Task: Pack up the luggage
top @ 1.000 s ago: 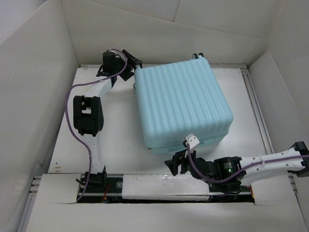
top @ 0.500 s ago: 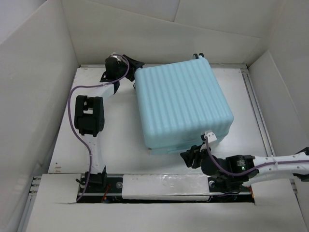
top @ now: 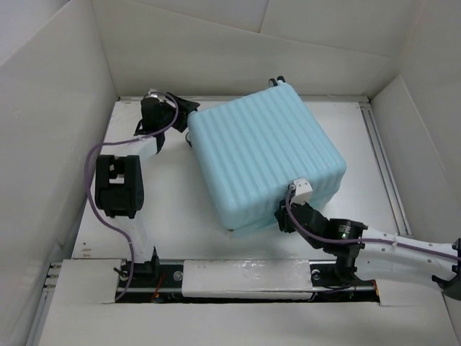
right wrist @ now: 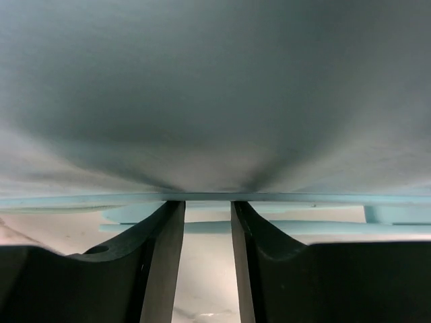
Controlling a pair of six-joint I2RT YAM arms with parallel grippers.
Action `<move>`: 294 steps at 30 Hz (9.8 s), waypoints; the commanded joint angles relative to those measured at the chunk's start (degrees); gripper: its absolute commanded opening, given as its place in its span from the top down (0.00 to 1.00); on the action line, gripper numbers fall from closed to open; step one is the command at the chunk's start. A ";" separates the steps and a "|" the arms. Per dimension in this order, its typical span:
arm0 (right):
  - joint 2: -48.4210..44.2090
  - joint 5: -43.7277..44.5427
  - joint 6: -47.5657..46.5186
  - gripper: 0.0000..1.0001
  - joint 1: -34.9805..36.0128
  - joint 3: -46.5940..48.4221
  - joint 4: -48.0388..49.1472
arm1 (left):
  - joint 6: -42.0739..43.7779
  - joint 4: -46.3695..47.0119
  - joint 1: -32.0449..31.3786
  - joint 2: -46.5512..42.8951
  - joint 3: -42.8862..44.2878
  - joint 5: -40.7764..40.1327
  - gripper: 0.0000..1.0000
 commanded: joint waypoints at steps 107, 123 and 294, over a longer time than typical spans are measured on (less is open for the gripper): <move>-7.80 -37.71 -16.59 1.00 -32.45 2.04 17.52 | 7.24 -16.88 9.77 -65.98 -40.11 -9.65 1.00; -6.22 -28.04 -18.87 0.57 -30.34 -2.00 11.10 | 19.28 -32.52 9.77 -78.64 -29.92 -12.82 0.40; 20.86 -16.79 -15.18 1.00 -6.96 -1.74 42.57 | 14.28 -6.12 -53.96 -62.76 -47.93 -55.87 0.05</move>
